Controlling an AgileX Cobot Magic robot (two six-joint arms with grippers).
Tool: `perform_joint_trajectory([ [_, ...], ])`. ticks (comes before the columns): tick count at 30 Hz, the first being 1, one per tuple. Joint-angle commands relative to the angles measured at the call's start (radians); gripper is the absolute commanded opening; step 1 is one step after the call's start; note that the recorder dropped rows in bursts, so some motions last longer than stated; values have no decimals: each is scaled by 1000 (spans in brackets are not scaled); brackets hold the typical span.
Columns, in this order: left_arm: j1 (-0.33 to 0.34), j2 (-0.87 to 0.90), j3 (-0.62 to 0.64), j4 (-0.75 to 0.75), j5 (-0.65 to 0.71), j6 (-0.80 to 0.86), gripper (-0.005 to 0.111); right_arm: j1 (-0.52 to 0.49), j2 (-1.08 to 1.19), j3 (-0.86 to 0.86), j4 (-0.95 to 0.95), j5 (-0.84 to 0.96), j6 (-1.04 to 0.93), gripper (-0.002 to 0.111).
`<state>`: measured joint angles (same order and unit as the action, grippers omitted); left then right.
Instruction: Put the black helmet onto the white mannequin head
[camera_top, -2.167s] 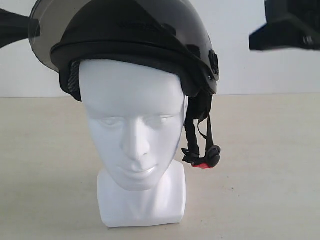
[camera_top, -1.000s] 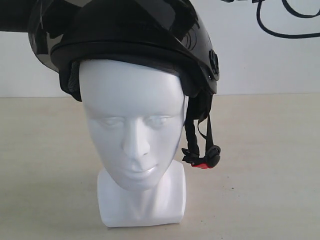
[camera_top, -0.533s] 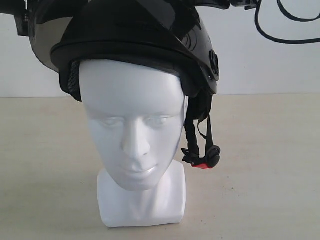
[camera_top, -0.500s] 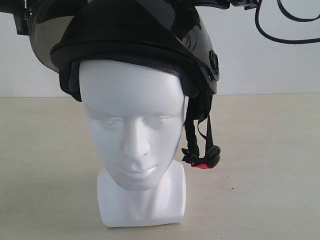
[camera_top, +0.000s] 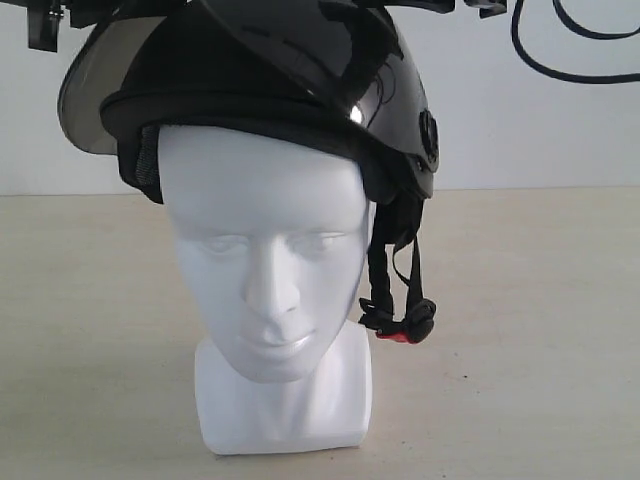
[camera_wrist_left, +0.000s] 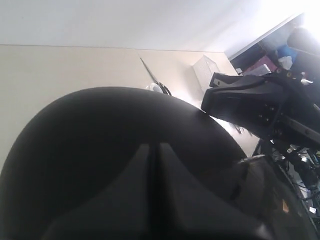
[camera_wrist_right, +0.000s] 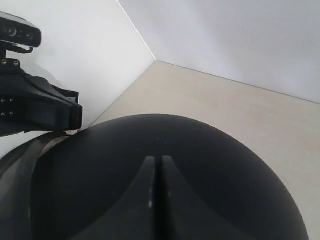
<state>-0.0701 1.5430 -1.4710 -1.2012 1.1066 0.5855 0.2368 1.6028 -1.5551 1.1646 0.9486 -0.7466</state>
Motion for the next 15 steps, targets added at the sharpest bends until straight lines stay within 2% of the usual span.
perform_joint_trajectory([
  [1,-24,-91,96,59,114,-10,4,2,-1,3,-41,146,16,0],
  [6,-24,-169,170,55,114,-2,4,2,-36,3,-41,206,24,0],
  [15,-24,-197,281,4,114,26,4,6,-56,7,-64,272,68,0],
])
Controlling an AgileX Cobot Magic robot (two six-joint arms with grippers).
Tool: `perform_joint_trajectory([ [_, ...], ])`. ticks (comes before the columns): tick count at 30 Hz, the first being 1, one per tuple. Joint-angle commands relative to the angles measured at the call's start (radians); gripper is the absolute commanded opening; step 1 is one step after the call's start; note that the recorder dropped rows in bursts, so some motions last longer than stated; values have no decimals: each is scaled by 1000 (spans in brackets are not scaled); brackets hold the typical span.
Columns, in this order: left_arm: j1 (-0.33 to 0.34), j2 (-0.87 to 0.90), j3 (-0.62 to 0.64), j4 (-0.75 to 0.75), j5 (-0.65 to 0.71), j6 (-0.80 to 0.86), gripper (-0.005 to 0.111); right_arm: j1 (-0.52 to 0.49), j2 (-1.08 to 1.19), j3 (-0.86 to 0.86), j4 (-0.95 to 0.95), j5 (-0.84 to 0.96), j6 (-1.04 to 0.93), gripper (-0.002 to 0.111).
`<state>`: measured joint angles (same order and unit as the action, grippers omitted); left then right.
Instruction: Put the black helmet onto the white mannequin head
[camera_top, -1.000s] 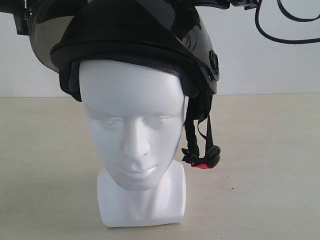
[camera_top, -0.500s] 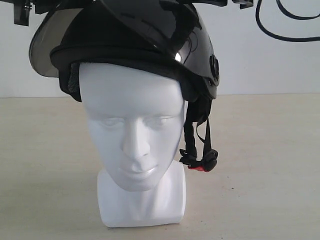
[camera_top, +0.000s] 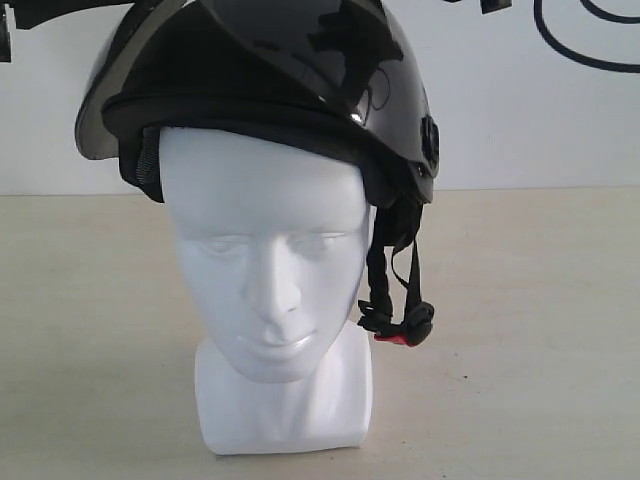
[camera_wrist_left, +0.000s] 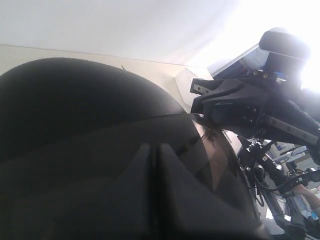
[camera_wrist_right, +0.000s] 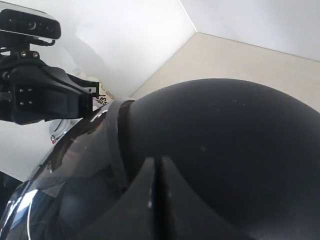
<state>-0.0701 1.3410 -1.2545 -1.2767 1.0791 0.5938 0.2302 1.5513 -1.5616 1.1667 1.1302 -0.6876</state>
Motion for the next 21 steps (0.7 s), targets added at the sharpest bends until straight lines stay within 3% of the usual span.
perform_joint_trajectory([
  [1,-24,-4,75,80,142,17,4,15,-4,14,-70,91,9,0],
  [21,-24,-165,187,62,142,2,4,84,-4,14,-133,91,77,0],
])
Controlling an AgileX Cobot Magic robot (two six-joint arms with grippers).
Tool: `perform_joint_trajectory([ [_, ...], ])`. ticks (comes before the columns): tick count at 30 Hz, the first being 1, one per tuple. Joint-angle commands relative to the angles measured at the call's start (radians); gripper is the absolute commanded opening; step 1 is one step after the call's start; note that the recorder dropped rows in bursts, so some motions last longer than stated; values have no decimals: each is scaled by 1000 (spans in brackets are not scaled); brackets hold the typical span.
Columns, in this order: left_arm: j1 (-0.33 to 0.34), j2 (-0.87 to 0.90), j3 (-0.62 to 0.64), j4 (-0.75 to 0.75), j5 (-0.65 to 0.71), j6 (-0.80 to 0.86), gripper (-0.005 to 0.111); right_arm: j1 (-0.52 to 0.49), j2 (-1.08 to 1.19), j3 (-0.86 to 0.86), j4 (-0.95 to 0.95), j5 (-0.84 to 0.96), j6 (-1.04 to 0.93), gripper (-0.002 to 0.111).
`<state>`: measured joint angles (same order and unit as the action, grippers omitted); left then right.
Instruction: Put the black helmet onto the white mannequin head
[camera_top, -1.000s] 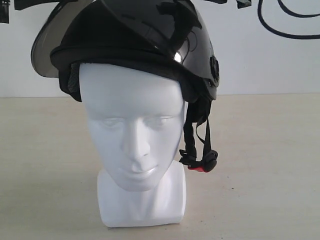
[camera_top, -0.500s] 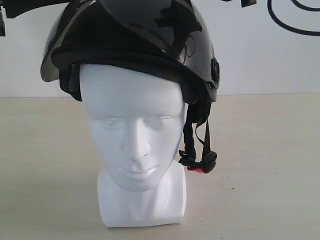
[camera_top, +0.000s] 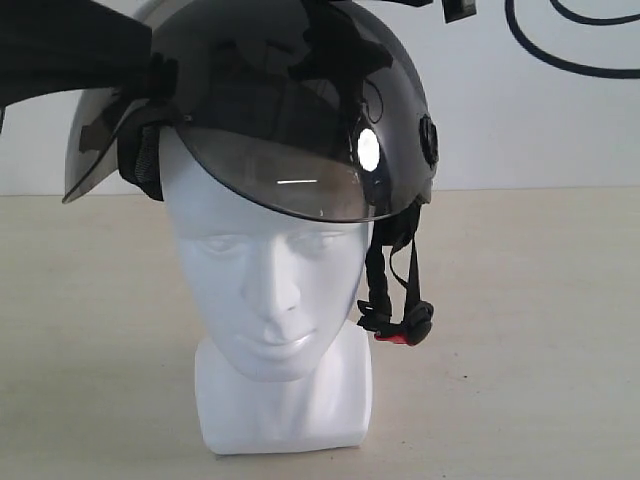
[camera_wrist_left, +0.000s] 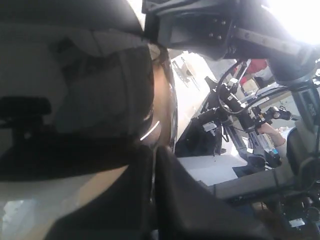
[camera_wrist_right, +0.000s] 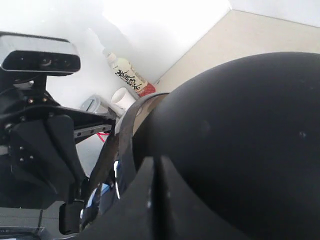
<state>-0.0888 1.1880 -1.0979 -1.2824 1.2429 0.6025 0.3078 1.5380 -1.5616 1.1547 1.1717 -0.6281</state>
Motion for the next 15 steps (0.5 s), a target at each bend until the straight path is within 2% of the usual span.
perform_joint_trajectory([
  [1,-6,-21,32,70,-22,-7,4,6,9,14,-135,49,25,0],
  [11,1,-85,-12,114,-27,-11,4,6,-10,14,-150,49,25,0],
  [15,1,-87,-49,174,-105,-37,4,6,-30,14,-155,49,18,0],
])
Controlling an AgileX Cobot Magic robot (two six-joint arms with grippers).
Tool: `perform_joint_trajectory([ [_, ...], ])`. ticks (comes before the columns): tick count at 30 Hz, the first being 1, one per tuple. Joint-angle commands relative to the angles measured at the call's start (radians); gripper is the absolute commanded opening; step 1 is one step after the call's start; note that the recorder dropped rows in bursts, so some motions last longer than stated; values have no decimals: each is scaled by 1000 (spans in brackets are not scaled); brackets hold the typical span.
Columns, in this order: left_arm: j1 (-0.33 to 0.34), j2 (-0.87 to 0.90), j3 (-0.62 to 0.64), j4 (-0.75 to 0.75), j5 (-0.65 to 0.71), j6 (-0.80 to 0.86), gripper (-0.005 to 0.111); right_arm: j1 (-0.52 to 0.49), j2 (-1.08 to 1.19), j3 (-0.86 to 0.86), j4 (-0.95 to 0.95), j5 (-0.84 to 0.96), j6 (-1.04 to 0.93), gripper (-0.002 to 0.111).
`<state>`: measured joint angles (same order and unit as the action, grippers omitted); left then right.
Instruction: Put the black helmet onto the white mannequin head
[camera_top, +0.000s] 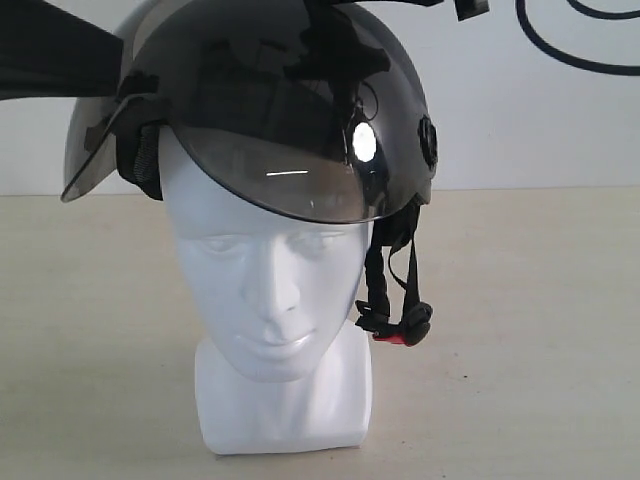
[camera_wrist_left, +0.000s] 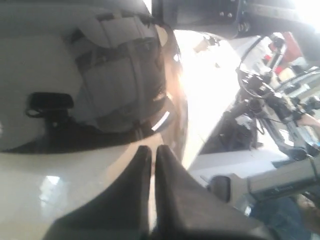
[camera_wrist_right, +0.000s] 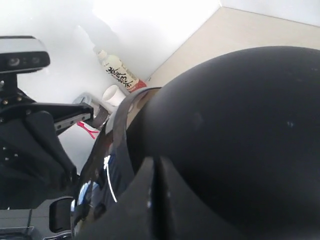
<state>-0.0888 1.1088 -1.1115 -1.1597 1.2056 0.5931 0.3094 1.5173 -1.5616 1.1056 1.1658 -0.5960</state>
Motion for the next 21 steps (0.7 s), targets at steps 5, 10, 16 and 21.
perform_joint_trajectory([
  [5,49,-8,-130,159,-155,-95,4,-21,-55,14,-184,-6,57,0],
  [10,180,12,-205,312,-185,-205,4,-158,-82,14,-230,-67,141,0],
  [16,276,129,-219,237,-154,-208,4,-321,-23,14,-230,-17,153,0],
  [21,278,313,-221,101,-82,-133,4,-350,142,14,-187,55,148,0],
])
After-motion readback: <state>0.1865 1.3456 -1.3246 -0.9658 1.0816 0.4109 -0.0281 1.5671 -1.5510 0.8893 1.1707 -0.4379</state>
